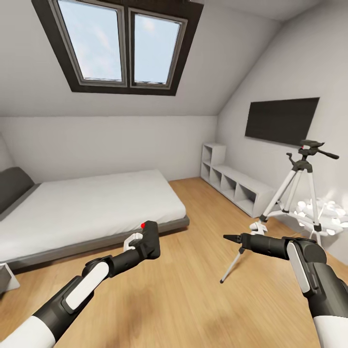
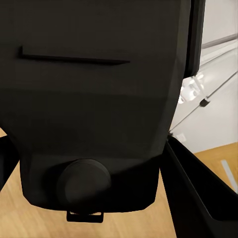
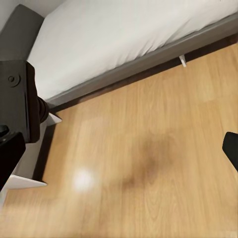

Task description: Attach the digital camera to the camera tripod in the bedroom.

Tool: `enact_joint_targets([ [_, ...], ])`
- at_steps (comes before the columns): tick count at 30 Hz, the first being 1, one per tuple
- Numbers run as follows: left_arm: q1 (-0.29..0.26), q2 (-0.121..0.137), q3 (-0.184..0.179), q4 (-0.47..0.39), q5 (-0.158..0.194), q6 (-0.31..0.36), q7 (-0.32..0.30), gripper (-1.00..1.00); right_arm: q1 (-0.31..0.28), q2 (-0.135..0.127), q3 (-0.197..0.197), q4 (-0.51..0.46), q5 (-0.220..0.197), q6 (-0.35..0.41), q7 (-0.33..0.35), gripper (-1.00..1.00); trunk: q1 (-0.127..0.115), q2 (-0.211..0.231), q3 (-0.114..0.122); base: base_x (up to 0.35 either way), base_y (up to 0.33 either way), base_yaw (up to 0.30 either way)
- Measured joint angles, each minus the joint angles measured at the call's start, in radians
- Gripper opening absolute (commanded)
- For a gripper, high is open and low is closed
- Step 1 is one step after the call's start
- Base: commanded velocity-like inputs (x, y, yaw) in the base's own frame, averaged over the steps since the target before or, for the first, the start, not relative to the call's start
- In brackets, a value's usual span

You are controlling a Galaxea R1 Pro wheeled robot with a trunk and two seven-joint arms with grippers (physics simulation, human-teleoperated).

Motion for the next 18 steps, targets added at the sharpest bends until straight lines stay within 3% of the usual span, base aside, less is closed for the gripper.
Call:
enact_joint_targets([
  [18, 0.0, 0.0, 0.001, 0.0, 0.0, 0.0, 0.0, -1.0, 0.0, 0.0, -0.001, 0.0, 0.0, 0.0, 0.0, 1.0, -0.069, 0.126, 0.056, 0.0, 0.0, 0.0],
])
